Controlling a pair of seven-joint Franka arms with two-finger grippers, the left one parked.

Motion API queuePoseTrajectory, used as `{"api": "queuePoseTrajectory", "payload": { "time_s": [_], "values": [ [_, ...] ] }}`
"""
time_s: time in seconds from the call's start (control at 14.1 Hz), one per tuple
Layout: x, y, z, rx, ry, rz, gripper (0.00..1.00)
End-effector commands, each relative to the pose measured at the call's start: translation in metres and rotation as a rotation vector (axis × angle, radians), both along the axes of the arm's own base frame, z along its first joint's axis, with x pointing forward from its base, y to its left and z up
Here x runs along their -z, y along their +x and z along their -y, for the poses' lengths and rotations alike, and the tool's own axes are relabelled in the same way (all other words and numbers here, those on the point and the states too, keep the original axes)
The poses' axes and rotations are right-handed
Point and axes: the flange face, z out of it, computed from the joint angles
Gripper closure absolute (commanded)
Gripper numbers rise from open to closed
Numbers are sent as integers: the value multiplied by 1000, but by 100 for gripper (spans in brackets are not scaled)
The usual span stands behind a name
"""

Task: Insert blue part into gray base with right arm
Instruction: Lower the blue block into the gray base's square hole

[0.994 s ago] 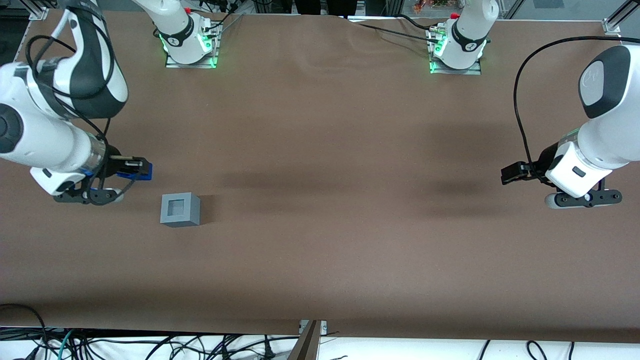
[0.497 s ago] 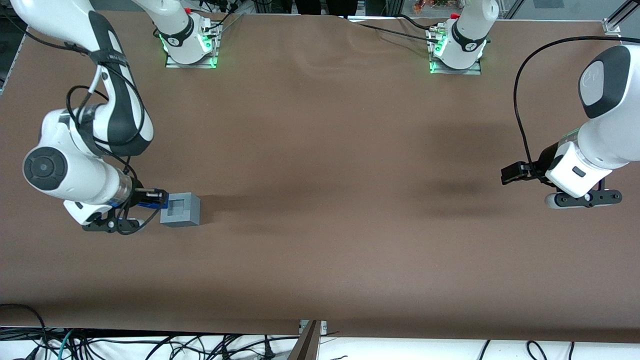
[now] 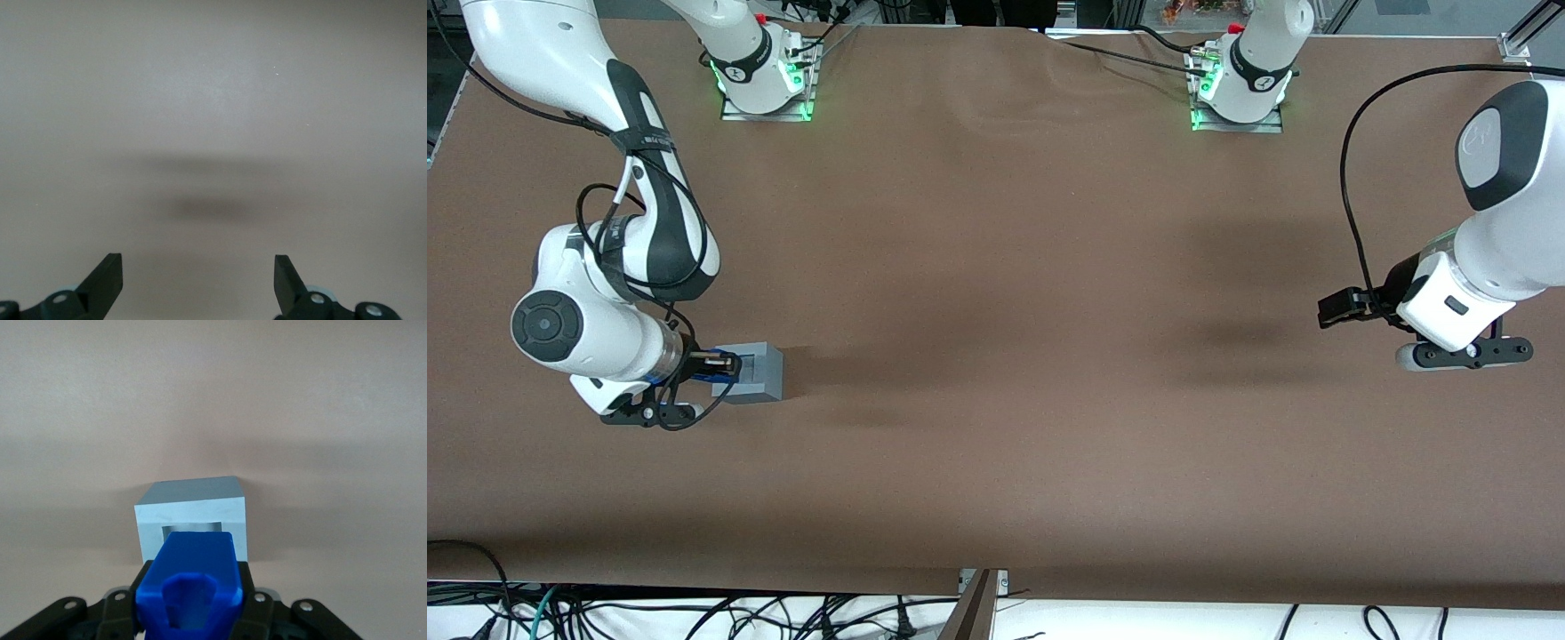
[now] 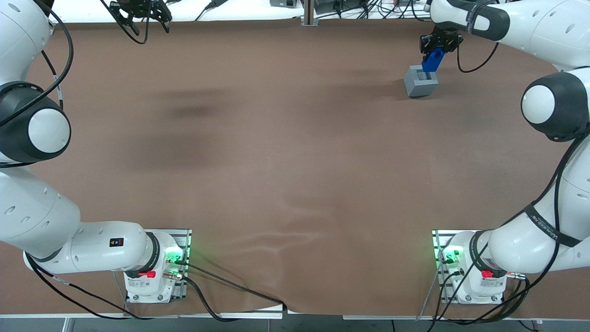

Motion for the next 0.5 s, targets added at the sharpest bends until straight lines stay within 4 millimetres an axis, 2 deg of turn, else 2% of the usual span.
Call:
{"api": "queuePoseTrajectory", "payload": {
  "time_s": [0.0, 0.43],
  "values": [
    [13, -1, -10, -20, -5, -2, 78],
    [21, -4, -8, -109, 4, -11, 78]
  ]
}}
